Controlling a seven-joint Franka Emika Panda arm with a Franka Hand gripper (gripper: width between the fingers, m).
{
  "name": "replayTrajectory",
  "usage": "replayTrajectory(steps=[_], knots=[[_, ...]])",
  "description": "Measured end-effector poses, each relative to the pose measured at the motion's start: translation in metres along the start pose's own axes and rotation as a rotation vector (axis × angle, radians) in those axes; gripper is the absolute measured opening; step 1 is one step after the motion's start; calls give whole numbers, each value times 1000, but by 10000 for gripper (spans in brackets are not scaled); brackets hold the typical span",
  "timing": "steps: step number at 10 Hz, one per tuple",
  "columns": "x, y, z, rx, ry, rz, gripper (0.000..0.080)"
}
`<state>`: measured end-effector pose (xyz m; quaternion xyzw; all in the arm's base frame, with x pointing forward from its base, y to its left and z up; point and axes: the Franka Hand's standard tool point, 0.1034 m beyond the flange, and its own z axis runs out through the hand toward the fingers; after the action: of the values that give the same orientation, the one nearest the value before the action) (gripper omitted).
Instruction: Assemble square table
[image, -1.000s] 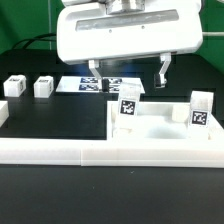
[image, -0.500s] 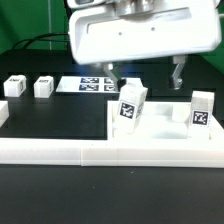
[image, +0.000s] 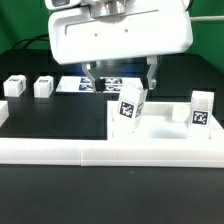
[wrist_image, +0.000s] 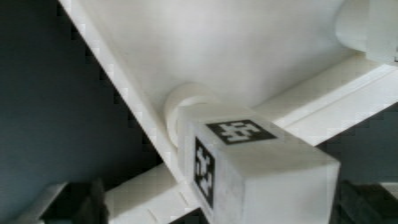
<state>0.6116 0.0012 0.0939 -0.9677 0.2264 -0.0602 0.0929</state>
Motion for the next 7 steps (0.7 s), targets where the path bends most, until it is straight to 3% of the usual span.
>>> replayTrajectory(steps=[1,3,7], knots=[[-6,1,-2,-29,-88,15,649],[-1,-8,-11,-35,-154,49,649],[-2,-6,9,-45,-159,54,649]])
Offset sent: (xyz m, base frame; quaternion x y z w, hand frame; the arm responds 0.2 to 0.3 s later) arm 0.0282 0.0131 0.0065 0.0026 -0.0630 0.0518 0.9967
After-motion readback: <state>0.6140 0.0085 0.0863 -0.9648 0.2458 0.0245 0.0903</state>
